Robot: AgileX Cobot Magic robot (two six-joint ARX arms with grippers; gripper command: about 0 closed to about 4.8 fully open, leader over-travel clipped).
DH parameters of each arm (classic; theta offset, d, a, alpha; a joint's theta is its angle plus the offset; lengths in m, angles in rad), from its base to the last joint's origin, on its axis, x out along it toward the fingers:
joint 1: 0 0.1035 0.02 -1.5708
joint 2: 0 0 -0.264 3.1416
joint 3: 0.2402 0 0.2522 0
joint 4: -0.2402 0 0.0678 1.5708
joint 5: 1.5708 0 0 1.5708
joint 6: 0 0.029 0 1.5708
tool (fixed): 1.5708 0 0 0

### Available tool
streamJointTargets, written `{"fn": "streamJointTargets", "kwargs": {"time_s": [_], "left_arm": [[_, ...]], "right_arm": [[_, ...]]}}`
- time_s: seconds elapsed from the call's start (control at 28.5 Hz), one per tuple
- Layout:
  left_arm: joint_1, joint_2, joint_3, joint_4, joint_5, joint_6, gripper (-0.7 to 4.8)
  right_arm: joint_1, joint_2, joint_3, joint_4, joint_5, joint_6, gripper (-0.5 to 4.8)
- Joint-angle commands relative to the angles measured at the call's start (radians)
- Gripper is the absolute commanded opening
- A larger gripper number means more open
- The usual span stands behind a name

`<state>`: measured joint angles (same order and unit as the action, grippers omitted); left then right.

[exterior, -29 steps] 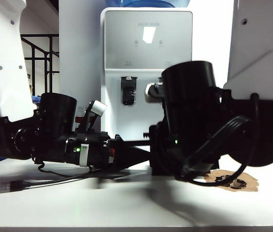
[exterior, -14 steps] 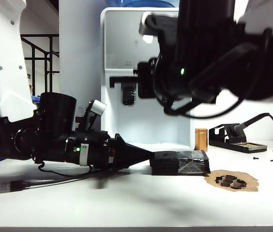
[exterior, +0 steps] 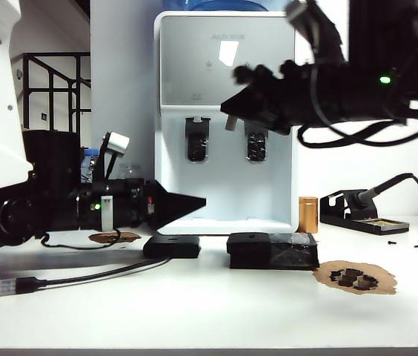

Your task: Take the USB flash drive out of the black sponge and insert it into the slot on top of the black USB adpator box.

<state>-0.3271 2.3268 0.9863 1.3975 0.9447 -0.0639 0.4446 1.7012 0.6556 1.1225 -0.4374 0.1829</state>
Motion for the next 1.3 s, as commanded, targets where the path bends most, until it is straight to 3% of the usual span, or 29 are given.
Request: {"fn": "streamJointTargets", "kwargs": {"time_s": [0.04,0.11,0.25,0.39,0.67,0.81,1.05,1.3], "left_arm": [[-0.017,-0.003,-0.027,-0.032,0.001,0.043,-0.04],[-0.042,-0.003,-0.038,-0.107,-0.007,0.111,-0.04],[-0.083,-0.003,-0.038,-0.180,-0.072,0.163,-0.04],[-0.122,-0.003,-0.038,-0.198,-0.105,0.166,-0.04],[-0.253,-0.003,-0.027,-0.178,-0.205,0.166,-0.04],[-0.307,-0.004,-0.024,-0.135,-0.248,0.158,-0.04],[-0.348,-0.005,0.017,-0.138,-0.321,0.100,-0.04],[-0.367,-0.015,0.022,-0.142,-0.355,0.099,-0.04]], "right_arm": [[-0.045,-0.008,0.019,0.027,-0.251,0.061,-0.02],[-0.053,-0.008,0.056,0.016,-0.369,0.056,-0.02],[-0.056,-0.008,0.125,-0.076,-0.441,0.036,-0.02],[-0.061,-0.008,0.177,-0.177,-0.458,-0.006,-0.02],[-0.093,-0.008,0.290,-0.423,-0.607,-0.117,-0.02],[-0.093,-0.004,0.297,-0.433,-0.643,-0.120,-0.02],[-0.104,-0.003,0.298,-0.462,-0.642,-0.129,-0.02],[-0.104,-0.003,0.298,-0.461,-0.635,-0.129,-0.02]]}}
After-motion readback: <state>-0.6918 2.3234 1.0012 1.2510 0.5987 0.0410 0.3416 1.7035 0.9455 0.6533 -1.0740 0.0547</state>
